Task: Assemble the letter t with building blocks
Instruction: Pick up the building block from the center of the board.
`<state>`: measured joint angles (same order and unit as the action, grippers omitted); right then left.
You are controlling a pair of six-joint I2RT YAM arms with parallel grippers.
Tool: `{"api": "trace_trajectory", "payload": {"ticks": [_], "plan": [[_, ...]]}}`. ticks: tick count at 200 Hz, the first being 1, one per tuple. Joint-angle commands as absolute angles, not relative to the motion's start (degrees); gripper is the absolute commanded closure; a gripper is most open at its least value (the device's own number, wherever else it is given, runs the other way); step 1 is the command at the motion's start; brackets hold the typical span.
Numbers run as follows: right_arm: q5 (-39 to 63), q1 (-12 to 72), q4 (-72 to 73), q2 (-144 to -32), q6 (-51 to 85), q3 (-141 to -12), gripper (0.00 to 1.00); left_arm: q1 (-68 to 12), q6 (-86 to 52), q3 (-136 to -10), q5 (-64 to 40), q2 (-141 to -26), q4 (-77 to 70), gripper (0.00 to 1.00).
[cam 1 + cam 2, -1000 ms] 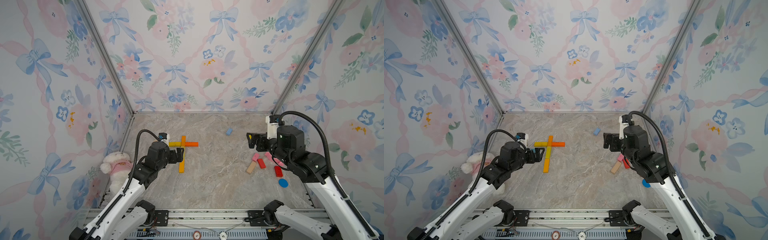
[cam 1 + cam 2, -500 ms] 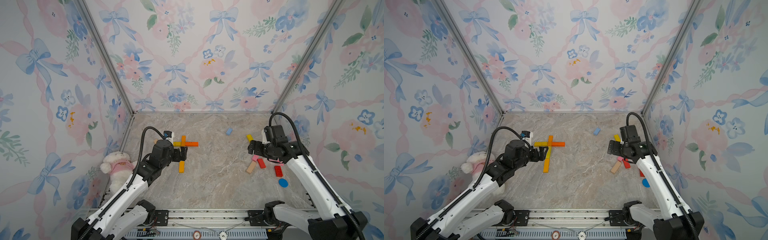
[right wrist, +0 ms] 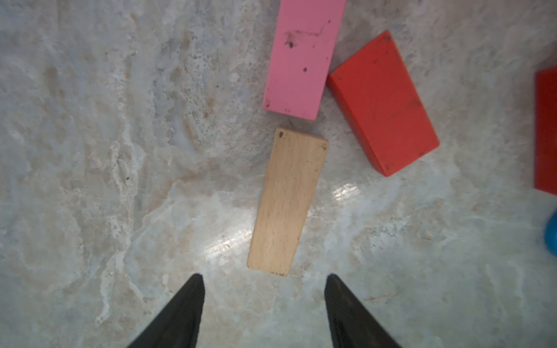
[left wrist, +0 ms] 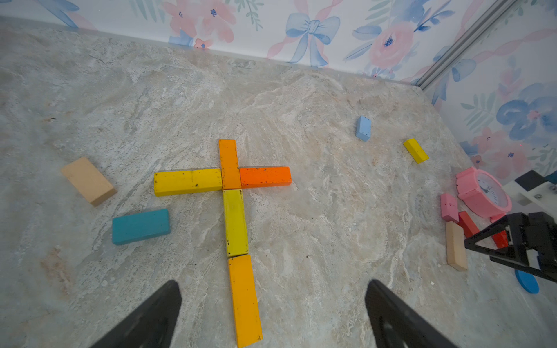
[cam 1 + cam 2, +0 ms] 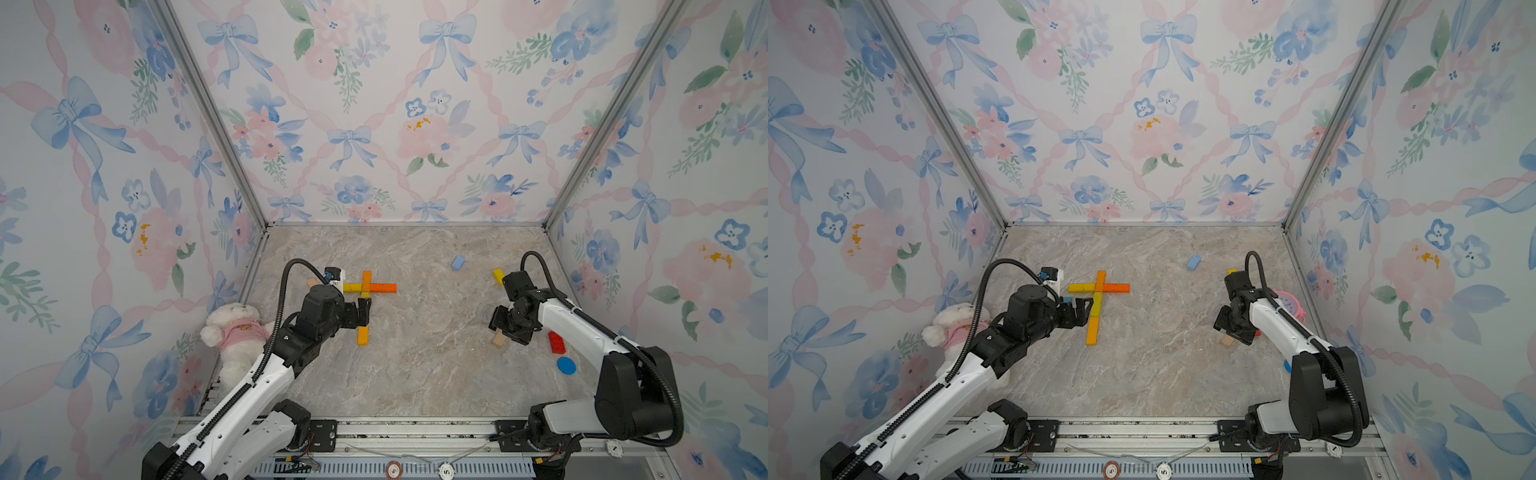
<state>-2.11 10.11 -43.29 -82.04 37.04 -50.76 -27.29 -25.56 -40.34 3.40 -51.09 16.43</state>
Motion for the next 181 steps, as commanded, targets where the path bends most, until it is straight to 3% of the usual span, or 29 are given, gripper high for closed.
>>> {"api": "trace_trajectory", "payload": {"ticks": [1,121,158,181], "plan": [[-4.8,9.4,-40.6,-84.1,38.3,-50.9,0.39,-26.9,-24.7,-39.8,2.2,-50.0,17.0,0.02],[-5.2,7.7,-31.8,-87.5,37.5,-45.2,0.49,-23.3,-26.1,-39.4,-0.4,-49.5,17.1,0.02],[-5.1,7.7,-31.3,-88.6,36.1,-45.4,0.57,-22.8,-26.3,-39.1,-0.5,-49.2,17.1,0.02],[-5.5,7.8,-32.0,-88.4,34.3,-45.4,0.69,-19.1,-28.1,-38.6,-3.9,-48.2,17.1,0.02]]}}
